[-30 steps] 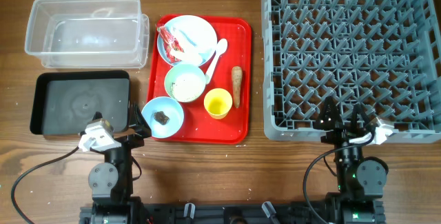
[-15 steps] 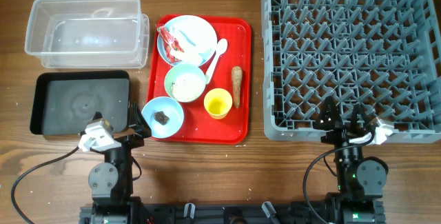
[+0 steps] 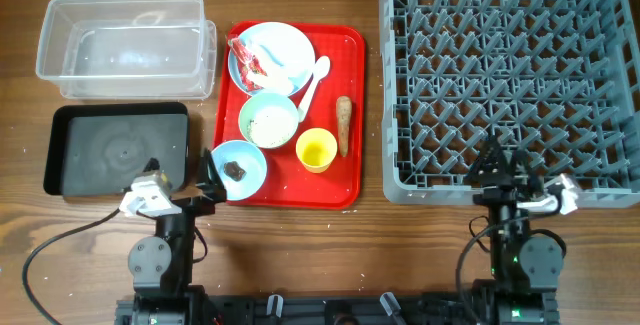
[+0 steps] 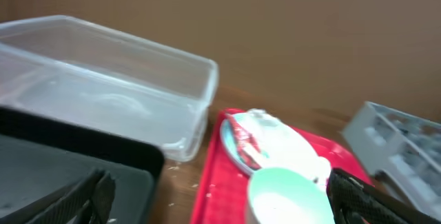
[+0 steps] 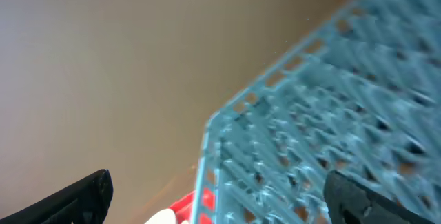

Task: Sort waste into correct bins and load items into the dishwasher rack
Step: 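Move the left gripper toward the white plate and the right toward the rack, then grasp the red wrapper and tissue with the left gripper, drop into clear bin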

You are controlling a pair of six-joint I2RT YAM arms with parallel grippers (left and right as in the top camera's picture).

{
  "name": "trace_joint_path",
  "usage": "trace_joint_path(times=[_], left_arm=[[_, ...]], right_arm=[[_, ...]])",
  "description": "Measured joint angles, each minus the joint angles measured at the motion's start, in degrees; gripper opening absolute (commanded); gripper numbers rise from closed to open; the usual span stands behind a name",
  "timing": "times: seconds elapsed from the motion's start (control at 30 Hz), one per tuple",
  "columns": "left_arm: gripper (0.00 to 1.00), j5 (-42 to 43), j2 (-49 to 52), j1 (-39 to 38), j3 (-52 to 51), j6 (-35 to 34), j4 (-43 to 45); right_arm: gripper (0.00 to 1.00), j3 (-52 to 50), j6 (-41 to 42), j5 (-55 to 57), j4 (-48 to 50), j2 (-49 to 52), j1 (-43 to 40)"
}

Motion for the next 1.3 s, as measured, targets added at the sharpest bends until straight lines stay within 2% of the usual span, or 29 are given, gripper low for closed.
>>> trace_joint_path(times=[0.07,0.17,0.2,0.27,0.37,0.5,0.53,0.57,0.6,0.73,0.8,0.9,1.07,1.1,1.17,1.2,1.23,1.3], left_arm=[[1.00,4.5,0.6,0.0,0.7,0.2,0.2],[1.00,8.0,10.1,0.0,10.7,1.2,-1.6],[1.00,9.1,16.4,0.0,17.0,2.3,-3.1],[1.00,11.1,30.9,0.0,31.6,4.6,-10.4],[1.00,12.6,51.4,-0.1,54.4,6.0,-24.5],[1.00,13.1,80.8,-1.2,88.3,6.5,-49.0],[1.00,12.9,86.5,-2.1,94.1,6.7,-50.7],[1.00,12.8,93.0,-3.2,100.8,6.6,-55.9],[1.00,12.5,99.7,-4.7,105.4,6.7,-56.2],[1.00,15.0,115.6,-8.6,106.9,6.0,-51.1],[1.00,15.1,119.7,-9.5,106.9,4.4,-49.5],[1.00,7.5,124.4,-10.8,107.1,-4.7,-49.0],[0.99,-0.2,131.9,-14.1,107.1,-11.8,-45.6],[0.83,-0.4,132.5,-14.6,107.1,-12.1,-45.2],[0.40,-1.7,133.3,-15.6,107.2,-12.8,-43.7],[0.14,-2.1,133.5,-15.6,107.2,-12.9,-43.0],[0.04,-2.5,133.7,-15.6,107.2,-13.1,-42.9],[0.04,-2.9,134.1,-15.5,107.5,-13.6,-43.0]], right_arm=[[1.00,1.3,-7.0,-4.1,0.3,0.5,0.0],[1.00,10.6,-15.0,-7.5,-2.3,7.3,0.0],[1.00,14.1,-17.1,-8.6,-4.0,10.3,0.0],[1.00,25.1,-22.0,-11.0,-10.6,22.5,0.0],[1.00,41.9,-28.3,-12.4,-25.5,37.4,0.0],[1.00,66.2,-34.7,-12.2,-49.3,56.9,0.0],[1.00,70.1,-35.2,-12.0,-52.9,60.4,0.0],[1.00,73.4,-35.6,-11.9,-54.8,64.4,0.0],[1.00,74.7,-35.7,-11.8,-54.8,67.3,0.0],[1.00,74.9,-35.0,-12.7,-58.2,74.2,0.0],[0.99,75.0,-35.0,-13.0,-59.6,76.0,0.0],[1.00,75.0,-35.0,-13.2,-60.2,77.5,0.0],[1.00,75.0,-35.0,-13.2,-60.4,77.6,0.0],[1.00,75.0,-35.0,-13.2,-60.5,77.6,0.0],[1.00,75.0,-34.9,-13.2,-60.8,77.6,0.0],[1.00,75.0,-35.0,-13.2,-61.2,77.6,0.0],[1.00,75.0,-35.0,-13.2,-61.3,77.6,0.0],[1.00,75.0,-35.0,-13.1,-61.4,77.6,0.0]])
